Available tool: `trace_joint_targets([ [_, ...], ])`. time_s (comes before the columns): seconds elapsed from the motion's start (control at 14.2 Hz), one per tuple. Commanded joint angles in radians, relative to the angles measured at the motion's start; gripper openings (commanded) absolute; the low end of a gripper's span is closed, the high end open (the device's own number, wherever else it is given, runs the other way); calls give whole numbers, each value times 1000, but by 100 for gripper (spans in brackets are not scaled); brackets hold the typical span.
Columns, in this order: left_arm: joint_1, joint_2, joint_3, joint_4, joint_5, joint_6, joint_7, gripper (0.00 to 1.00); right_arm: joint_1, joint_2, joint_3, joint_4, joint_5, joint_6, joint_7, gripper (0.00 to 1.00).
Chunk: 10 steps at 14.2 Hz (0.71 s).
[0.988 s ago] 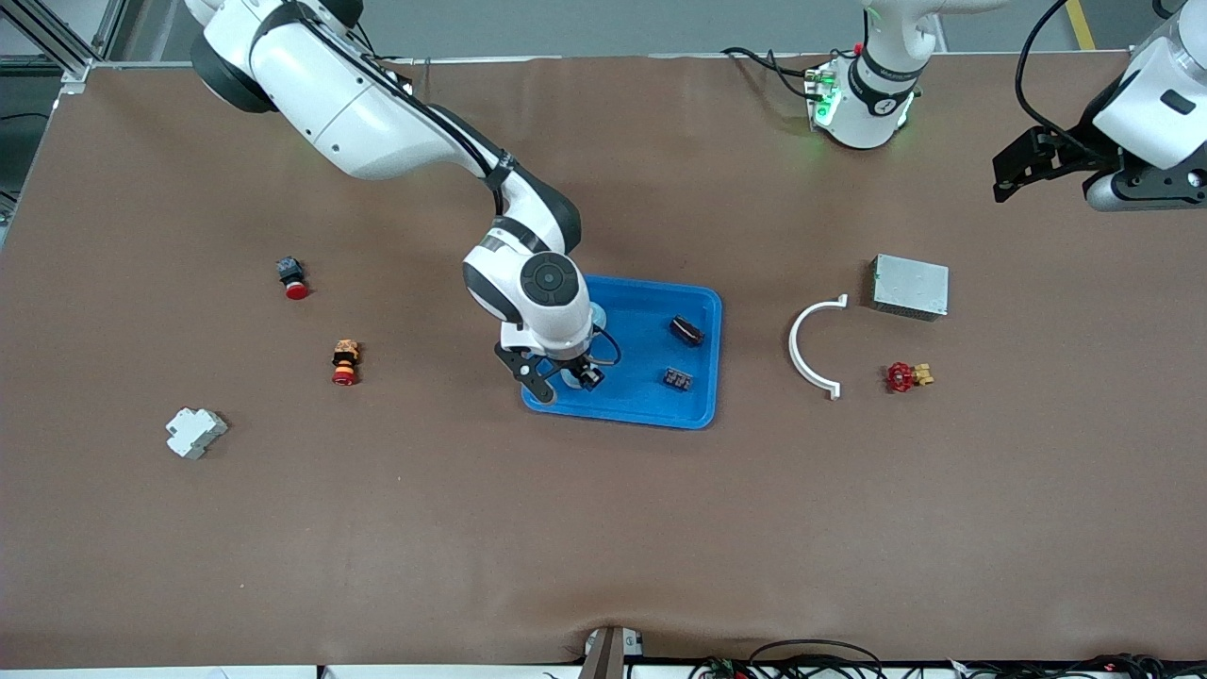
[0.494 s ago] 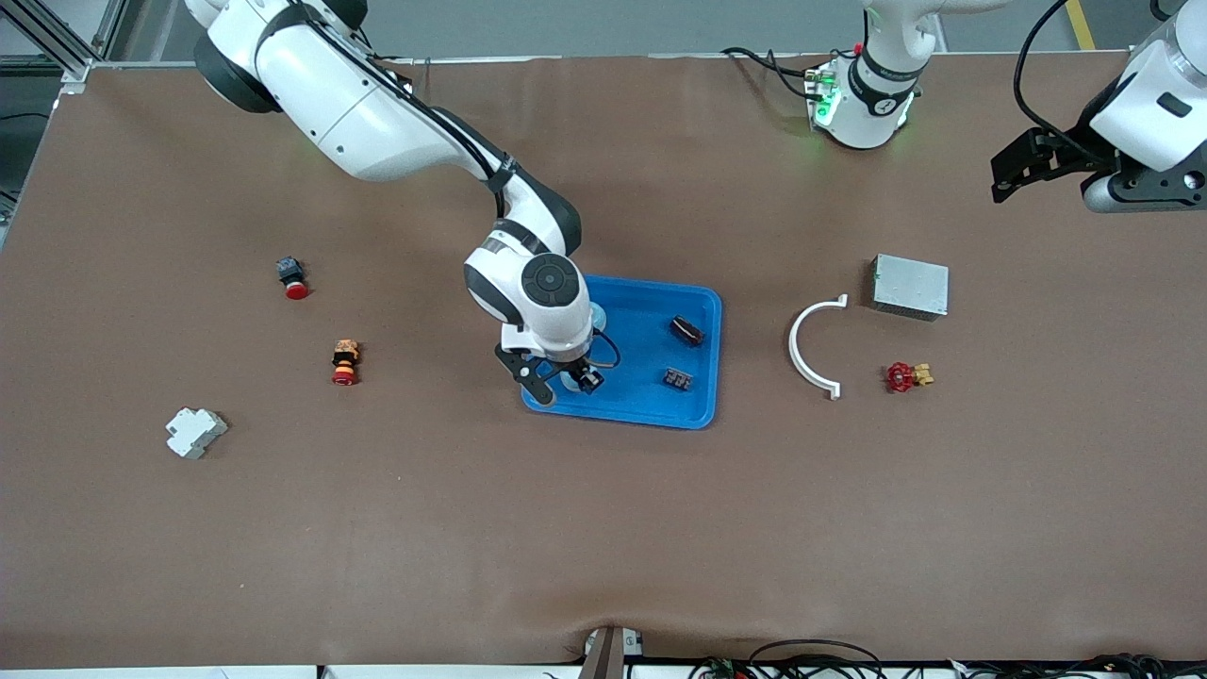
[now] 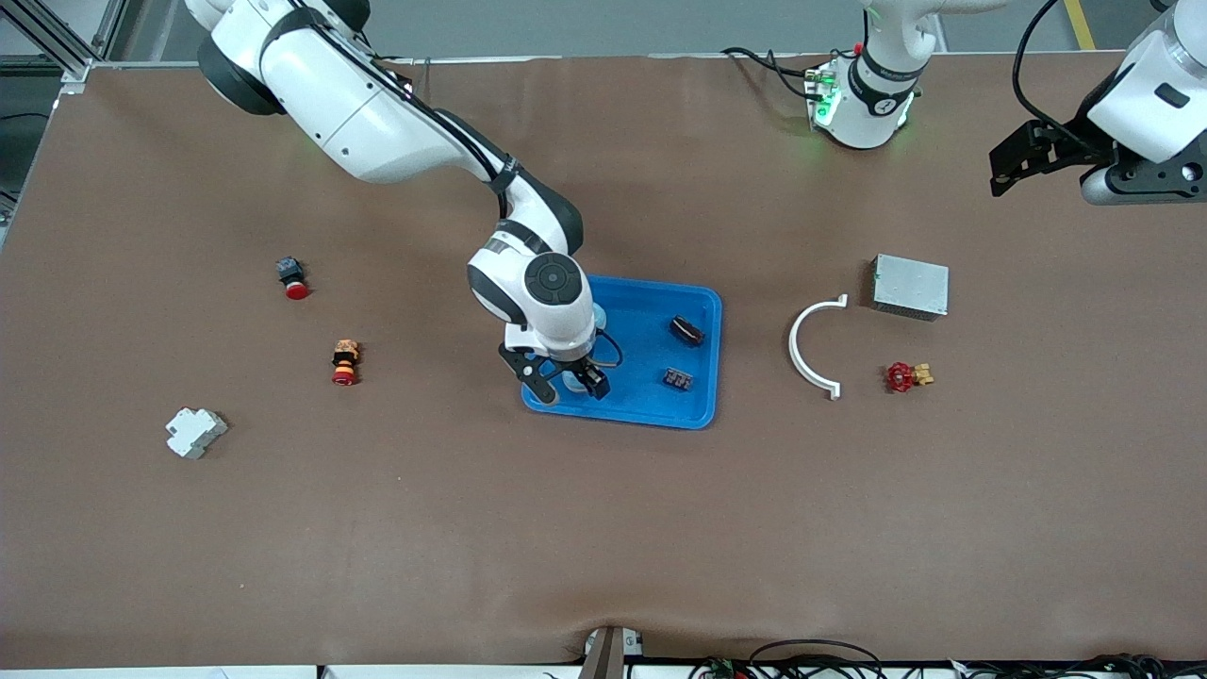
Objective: Place electrolytic capacitor and blue bell in tray
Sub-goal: 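Lower the bell into the tray and open the right gripper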
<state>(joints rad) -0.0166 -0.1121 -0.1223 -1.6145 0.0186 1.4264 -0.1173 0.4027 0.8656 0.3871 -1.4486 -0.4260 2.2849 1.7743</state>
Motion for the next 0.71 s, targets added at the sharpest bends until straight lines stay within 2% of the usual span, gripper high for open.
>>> trace_joint_targets([
  [0.0, 10, -20, -8, -7, -6, -11, 7, 100, 7, 4, -10, 28, -45, -15, -9, 100],
  [0.28, 9, -12, -8, -7, -5, -1, 5, 100, -36, -33, 13, 36, -30, -126, -146, 100],
  [0.49, 10, -12, -8, -8, -5, -1, 5, 100, -166, -89, 105, 34, -22, -258, -341, 100],
  [0.64, 10, -14, -8, -8, -5, -1, 5, 100, -243, -146, 122, 27, -22, -353, -513, 100],
])
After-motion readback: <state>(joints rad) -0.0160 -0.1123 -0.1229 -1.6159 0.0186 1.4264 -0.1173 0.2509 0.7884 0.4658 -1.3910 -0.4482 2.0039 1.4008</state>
